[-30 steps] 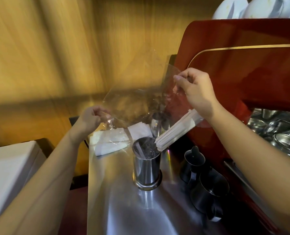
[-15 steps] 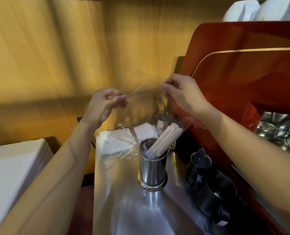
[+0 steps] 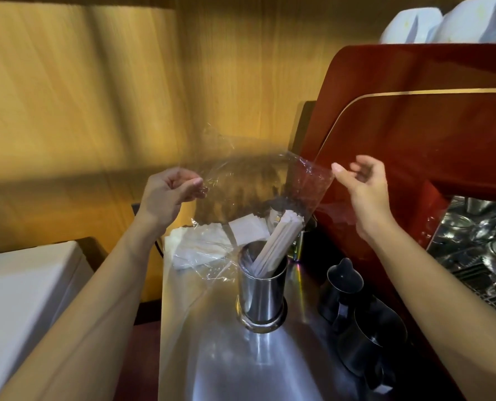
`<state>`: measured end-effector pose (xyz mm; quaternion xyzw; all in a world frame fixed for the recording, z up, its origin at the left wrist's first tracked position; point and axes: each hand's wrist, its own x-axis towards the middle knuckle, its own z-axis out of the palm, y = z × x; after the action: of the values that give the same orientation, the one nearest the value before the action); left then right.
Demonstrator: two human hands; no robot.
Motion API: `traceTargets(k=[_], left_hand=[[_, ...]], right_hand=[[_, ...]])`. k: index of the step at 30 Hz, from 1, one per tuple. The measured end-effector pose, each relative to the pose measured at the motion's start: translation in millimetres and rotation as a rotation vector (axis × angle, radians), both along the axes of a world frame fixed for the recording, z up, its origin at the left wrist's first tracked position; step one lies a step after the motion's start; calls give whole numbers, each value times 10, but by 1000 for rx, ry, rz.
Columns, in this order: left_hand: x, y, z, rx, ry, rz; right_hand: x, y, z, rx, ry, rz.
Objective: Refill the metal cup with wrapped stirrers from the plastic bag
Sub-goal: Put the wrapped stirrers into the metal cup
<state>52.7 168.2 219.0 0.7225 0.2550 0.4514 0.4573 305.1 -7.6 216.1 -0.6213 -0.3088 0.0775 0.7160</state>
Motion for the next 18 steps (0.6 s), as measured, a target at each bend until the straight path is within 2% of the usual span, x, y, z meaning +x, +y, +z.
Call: traceTargets(k=[2,5,9,14,18], left_hand=[[-6,7,-19,5,-1,-1],[-12,12,-49,18,-10,1],[-64,23,-121,7,-41,-27],[-130,34,-276,-98,-78,-11],[-177,48,-433,-193,-122,64]], right_hand=[[60,-7,-121,-116,130,177],[68,-2,-255,-186,149,379],[13,18,-322,-124,131,391],[-74,82,-349,-127,87,344],[-141,159,-335,-242,20,362]])
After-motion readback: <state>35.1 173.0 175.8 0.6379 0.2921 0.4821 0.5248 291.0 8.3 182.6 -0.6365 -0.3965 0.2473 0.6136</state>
